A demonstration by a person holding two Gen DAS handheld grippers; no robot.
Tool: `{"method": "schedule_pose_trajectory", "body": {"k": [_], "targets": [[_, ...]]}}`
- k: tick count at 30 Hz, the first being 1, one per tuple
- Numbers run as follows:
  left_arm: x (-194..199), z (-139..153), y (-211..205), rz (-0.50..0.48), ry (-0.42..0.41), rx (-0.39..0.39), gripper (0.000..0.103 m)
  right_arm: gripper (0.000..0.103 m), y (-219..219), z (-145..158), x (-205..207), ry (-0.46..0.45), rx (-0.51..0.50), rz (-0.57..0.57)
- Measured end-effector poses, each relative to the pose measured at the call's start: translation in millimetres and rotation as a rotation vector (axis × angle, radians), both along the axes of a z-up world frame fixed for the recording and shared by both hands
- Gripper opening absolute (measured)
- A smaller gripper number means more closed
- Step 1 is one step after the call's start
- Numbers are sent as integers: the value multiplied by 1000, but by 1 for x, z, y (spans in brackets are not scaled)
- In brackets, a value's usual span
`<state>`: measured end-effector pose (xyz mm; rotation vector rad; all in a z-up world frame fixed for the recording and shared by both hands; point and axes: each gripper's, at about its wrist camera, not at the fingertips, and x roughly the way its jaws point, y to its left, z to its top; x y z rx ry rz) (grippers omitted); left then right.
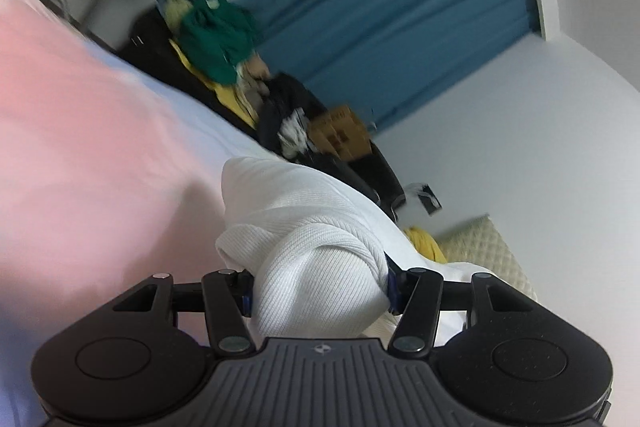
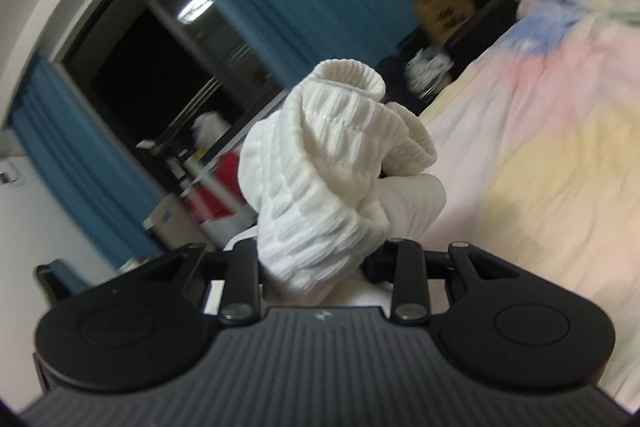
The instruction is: Fold clothes
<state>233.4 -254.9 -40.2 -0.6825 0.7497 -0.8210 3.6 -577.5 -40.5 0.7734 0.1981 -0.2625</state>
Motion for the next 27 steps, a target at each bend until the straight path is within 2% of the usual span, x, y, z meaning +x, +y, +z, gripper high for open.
{"method": "schedule_pose_trajectory", "body": {"k": [4,7,9,13,17,21,24,27], "targets": [[23,-40,-55,-53,38,31,57,35,-38,-34,5,34,-2,-71],[30,-70,-75,-84,45,80,57,35,-55,-72,2,75,56,-97],[31,-82,-77,-95,26,101,57,35,-58,-96,1,90,109,-101],[34,-102,-74,-124,8,161,59,35,-50,-123,-12,93,148,-97],[29,-130,-73,-153,8,279,64,36,-41,-158,-24,171,182,-88],[12,-130,-74,-180,-46,348,69,41,-40,-196,-37,161,289,-109],[1,-116,-70,-176,-53,384,72,46,-40,-196,-45,147,335,-112],[-14,-92,-65,-170,-84,432,77,57,-39,-181,-55,195,366,-131]]}}
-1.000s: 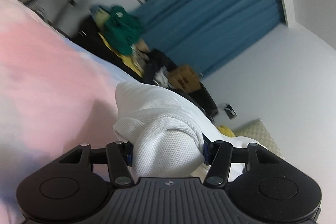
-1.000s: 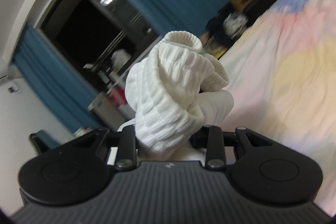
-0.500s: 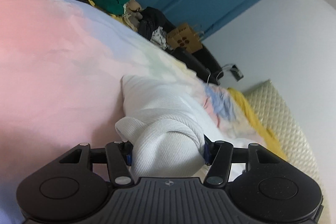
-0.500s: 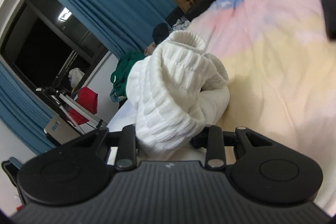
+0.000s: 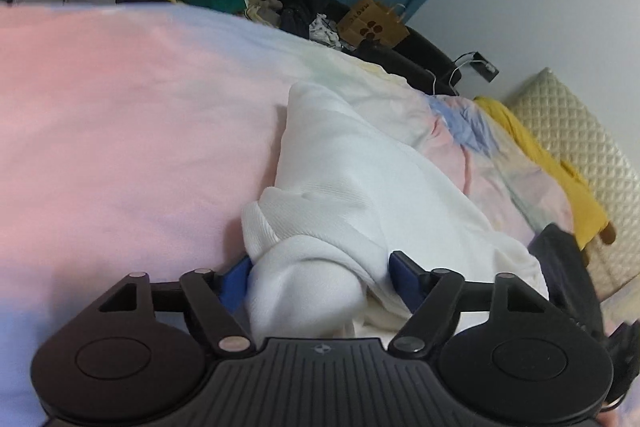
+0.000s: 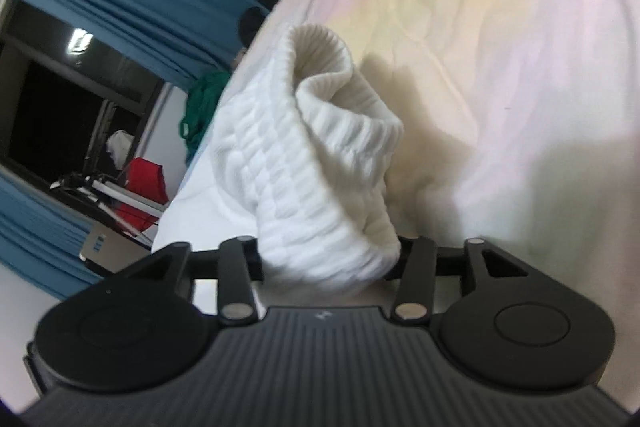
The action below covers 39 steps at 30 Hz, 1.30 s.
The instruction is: Fold clothes
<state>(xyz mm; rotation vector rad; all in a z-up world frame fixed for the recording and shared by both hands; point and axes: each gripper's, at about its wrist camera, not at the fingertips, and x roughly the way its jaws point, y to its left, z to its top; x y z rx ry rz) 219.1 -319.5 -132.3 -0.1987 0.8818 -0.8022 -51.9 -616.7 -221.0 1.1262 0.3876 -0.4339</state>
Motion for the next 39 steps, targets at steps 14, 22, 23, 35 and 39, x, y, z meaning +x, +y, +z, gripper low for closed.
{"method": "schedule_pose_trajectory", "body": {"k": [14,22,23,35,39], "targets": [[-113,164,64,-11,-261,-3,99,60,70,145,-56,98,-369,60],[-190,242,117,33,-410,26,103,86,132,227,-76,25,-588,104],[-200,248,126,37,-427,35,103,86,140,233,-79,25,-609,106],[-293,261,180,86,-552,110,103,87,220,240,-114,43,-789,79],[-309,249,181,92,-583,130,103,87,238,228,-116,52,-811,81]]}}
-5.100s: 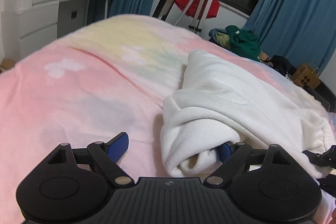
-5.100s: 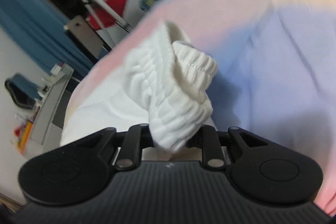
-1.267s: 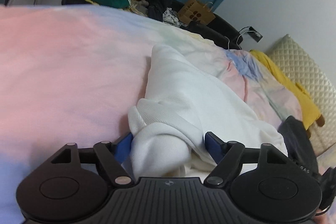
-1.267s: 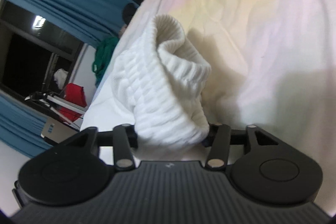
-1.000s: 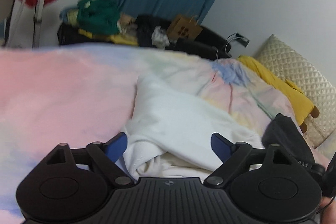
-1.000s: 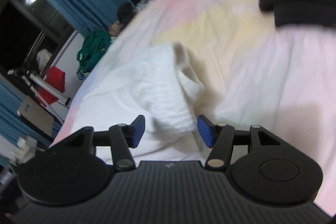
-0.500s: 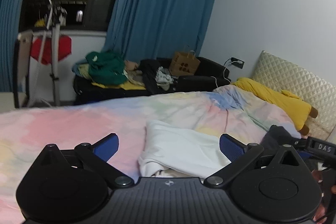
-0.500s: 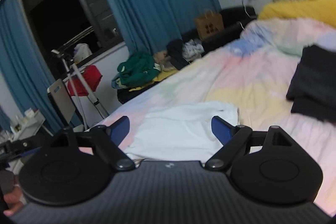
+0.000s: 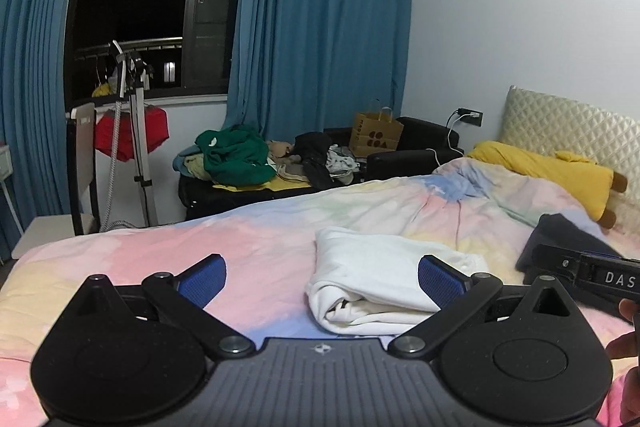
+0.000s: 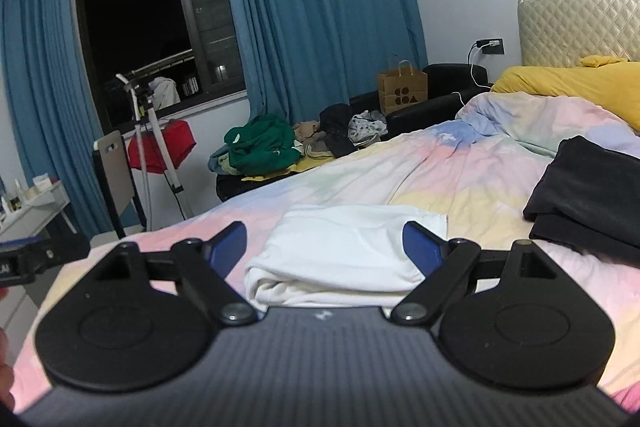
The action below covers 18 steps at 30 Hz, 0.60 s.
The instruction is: Fold clothes
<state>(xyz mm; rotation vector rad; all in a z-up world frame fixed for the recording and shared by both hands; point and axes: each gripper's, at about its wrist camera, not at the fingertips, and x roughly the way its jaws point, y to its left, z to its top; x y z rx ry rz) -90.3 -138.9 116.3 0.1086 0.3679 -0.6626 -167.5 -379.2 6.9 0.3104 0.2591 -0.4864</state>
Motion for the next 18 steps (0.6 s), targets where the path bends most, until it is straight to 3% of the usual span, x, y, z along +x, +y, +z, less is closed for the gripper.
{"method": "schedule_pose_trajectory", "body": {"k": [7,18], "targets": [[-5,-27,-3,14,1,17,103,86,16,-24,6,37,-30,-28],[26,-73,-7,26,56,45,103,86,16,-58,19,88,-30,-63]]}}
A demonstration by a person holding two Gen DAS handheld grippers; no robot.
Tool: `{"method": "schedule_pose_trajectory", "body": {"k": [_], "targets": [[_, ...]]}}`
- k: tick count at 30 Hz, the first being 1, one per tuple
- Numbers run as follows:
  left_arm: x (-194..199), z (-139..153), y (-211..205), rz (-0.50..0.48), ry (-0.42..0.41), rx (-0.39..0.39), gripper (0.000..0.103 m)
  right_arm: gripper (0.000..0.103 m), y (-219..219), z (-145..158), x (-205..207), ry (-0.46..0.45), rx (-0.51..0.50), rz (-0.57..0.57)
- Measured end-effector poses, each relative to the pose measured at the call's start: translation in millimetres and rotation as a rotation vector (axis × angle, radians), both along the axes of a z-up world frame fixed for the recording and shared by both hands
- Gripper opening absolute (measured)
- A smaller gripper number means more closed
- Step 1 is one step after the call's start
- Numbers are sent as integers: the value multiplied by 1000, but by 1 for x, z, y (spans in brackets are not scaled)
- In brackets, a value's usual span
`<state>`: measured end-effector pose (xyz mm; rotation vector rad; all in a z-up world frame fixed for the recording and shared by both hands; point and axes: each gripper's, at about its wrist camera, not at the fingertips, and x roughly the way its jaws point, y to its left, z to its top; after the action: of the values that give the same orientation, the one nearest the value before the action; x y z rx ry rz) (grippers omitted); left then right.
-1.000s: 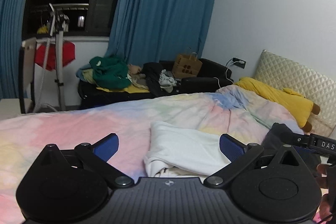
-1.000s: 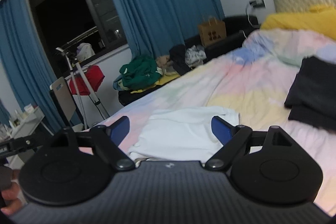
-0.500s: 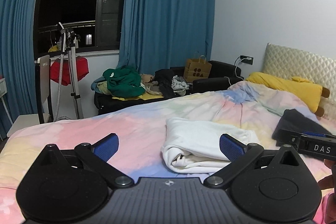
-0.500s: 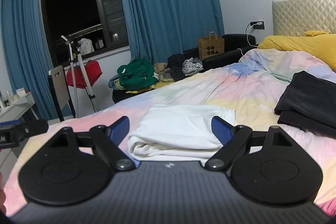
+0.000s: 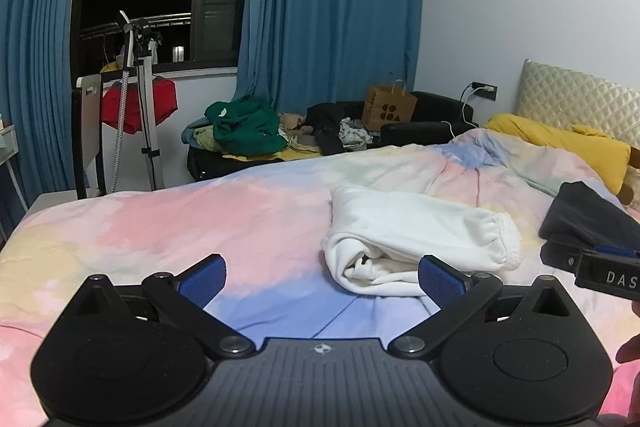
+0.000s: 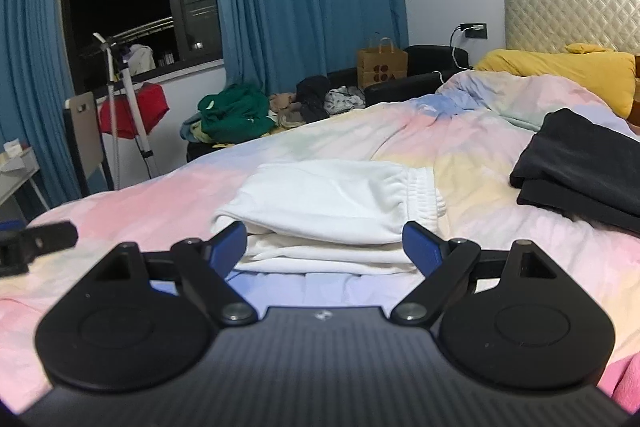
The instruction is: Fold clothes
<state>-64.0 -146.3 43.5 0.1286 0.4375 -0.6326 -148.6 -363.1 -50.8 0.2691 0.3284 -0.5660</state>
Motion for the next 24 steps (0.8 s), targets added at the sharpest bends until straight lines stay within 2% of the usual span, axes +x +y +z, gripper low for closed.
{"method": "schedule_pose_trajectory", "body": {"k": [6,19,24], "targets": [[4,-9,-4,-15,15,8,103,86,2,-5,9,47,-30,-21],[10,-17,-4,-5,44,25,103,86,-8,-9,11,77,16,-28],[20,-23,-9,-17,140,60,103,86,-8,-10,16,103,14,-30]]}}
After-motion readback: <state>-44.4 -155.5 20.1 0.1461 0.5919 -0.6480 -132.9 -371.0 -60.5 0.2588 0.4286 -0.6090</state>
